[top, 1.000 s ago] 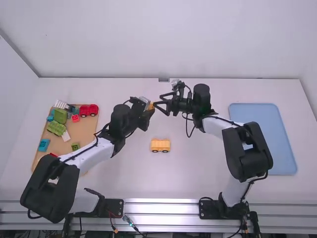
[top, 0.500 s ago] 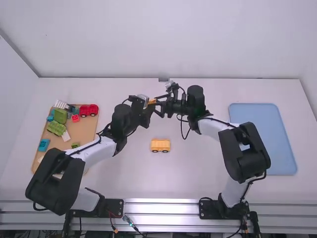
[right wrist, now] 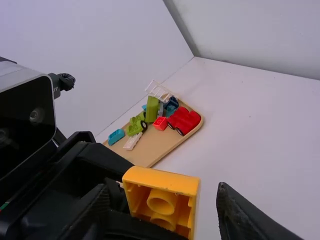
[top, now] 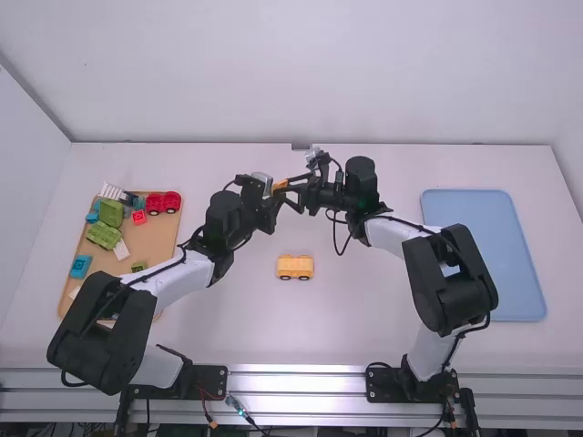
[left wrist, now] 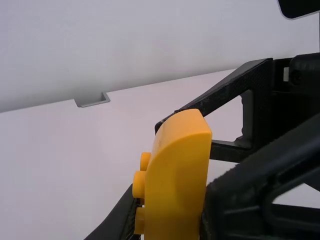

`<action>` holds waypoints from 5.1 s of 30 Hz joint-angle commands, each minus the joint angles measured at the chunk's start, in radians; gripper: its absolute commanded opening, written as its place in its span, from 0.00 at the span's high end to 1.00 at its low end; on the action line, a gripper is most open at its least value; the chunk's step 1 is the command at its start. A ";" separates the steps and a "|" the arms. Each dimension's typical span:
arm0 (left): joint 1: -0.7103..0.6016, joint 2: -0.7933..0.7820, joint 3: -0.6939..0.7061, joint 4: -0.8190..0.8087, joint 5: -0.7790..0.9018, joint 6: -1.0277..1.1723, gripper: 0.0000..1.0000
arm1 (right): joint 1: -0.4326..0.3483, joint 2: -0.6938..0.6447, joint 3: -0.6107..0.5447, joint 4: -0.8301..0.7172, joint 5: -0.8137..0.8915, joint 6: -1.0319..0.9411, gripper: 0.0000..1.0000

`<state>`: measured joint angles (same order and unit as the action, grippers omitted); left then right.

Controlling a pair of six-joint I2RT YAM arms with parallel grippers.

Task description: Assemble lego blocks to make yellow taxi

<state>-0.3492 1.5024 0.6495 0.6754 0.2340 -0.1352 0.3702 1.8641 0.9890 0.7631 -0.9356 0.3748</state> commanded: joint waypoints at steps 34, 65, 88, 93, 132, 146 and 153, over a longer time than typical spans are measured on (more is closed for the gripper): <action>-0.002 0.003 0.004 -0.118 0.117 0.154 0.00 | -0.077 0.016 0.026 -0.027 -0.003 -0.142 0.71; 0.223 0.198 0.312 -0.465 1.221 0.698 0.20 | -0.102 0.016 0.046 0.150 -0.583 -0.226 0.71; 0.190 0.203 0.312 -0.451 1.172 0.637 0.62 | -0.076 0.016 0.046 0.150 -0.565 -0.267 0.71; 0.185 0.203 0.312 -0.449 1.172 0.641 0.81 | -0.076 0.016 0.046 0.146 -0.556 -0.268 0.71; 0.176 0.183 0.525 -1.483 0.142 1.368 0.95 | -0.260 0.015 0.046 -0.311 0.045 -0.409 0.01; 0.151 0.185 0.297 -1.297 -0.134 1.382 0.96 | -0.259 0.015 0.046 -0.300 0.080 -0.398 0.01; 0.071 0.185 0.225 -1.182 -0.119 1.382 0.98 | -0.259 0.015 0.046 -0.270 0.080 -0.398 0.01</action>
<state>-0.2577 1.6997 0.8940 -0.5034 0.1181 1.2316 0.1066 1.8645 1.0107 0.4889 -0.8562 -0.0261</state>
